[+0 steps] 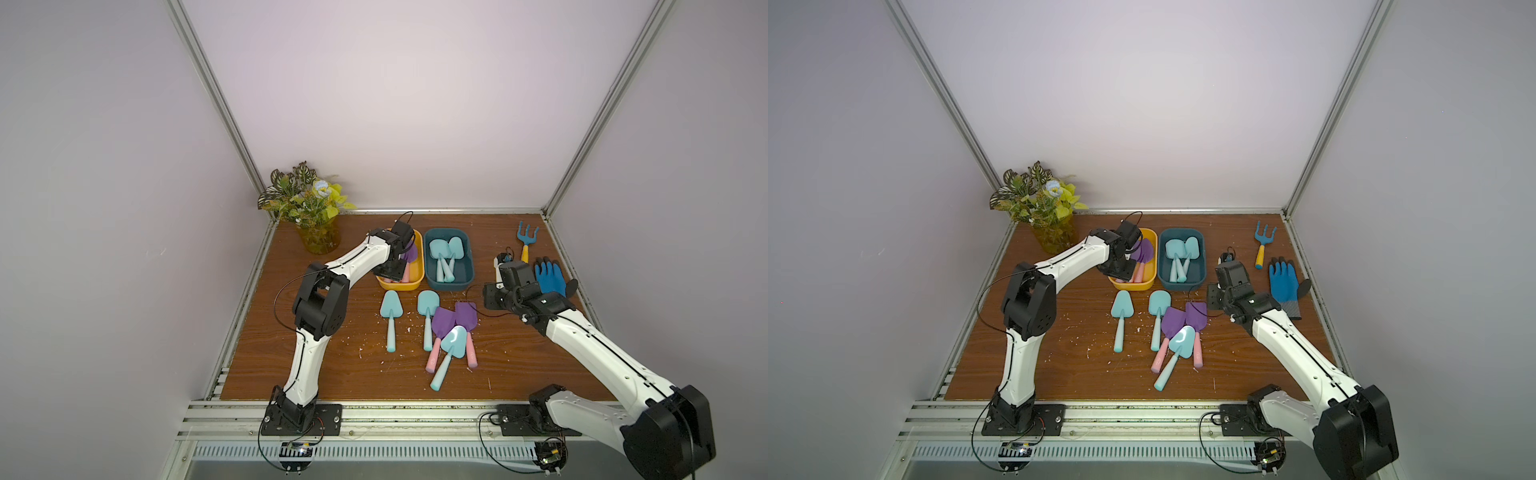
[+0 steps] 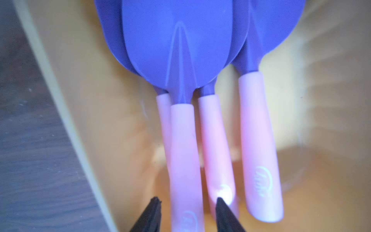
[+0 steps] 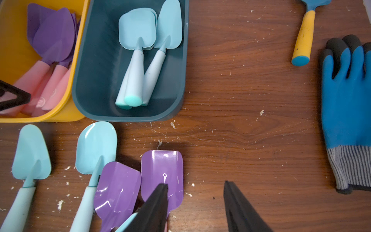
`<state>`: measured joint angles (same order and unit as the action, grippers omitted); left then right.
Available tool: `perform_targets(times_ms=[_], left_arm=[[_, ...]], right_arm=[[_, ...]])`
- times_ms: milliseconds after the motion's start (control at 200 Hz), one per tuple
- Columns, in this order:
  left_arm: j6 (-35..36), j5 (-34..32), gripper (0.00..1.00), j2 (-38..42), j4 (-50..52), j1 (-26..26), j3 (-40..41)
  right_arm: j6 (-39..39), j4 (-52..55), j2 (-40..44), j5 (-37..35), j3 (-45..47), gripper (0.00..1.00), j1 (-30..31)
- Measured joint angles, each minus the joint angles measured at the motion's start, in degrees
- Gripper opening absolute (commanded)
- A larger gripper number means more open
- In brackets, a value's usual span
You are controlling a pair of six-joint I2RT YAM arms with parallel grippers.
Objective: Sort the small shovels by color and place them into the storage box
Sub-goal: Place the shovel in the storage box, then pick up the shovel from the center of the board.
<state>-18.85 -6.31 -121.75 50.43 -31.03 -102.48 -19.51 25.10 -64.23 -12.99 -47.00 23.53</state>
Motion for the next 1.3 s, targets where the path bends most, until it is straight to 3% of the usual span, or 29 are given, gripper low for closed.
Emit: perform_targets(times_ms=[320,500,806,1296], left_arm=[[-0.7,-3.5,0.64,18.5,-0.9,-0.2,0.8],[-1.3,-5.8,0.65,27.2,-2.8,-0.4,10.3],[-2.2,-6.4,0.66,32.0,-4.8,0.3,27.8],[-2.1,-6.0,0.67,36.8,-9.6,1.9,33.5]], right_arm=[[-2.0,1.9,0.2,4.0,0.2,0.52,0.0],[-5.5,2.7,2.9,7.7,4.9,0.52,0.0],[-15.0,5.8,9.2,13.0,14.6,0.5,4.5],[-23.6,8.6,11.4,15.1,16.9,0.55,13.0]])
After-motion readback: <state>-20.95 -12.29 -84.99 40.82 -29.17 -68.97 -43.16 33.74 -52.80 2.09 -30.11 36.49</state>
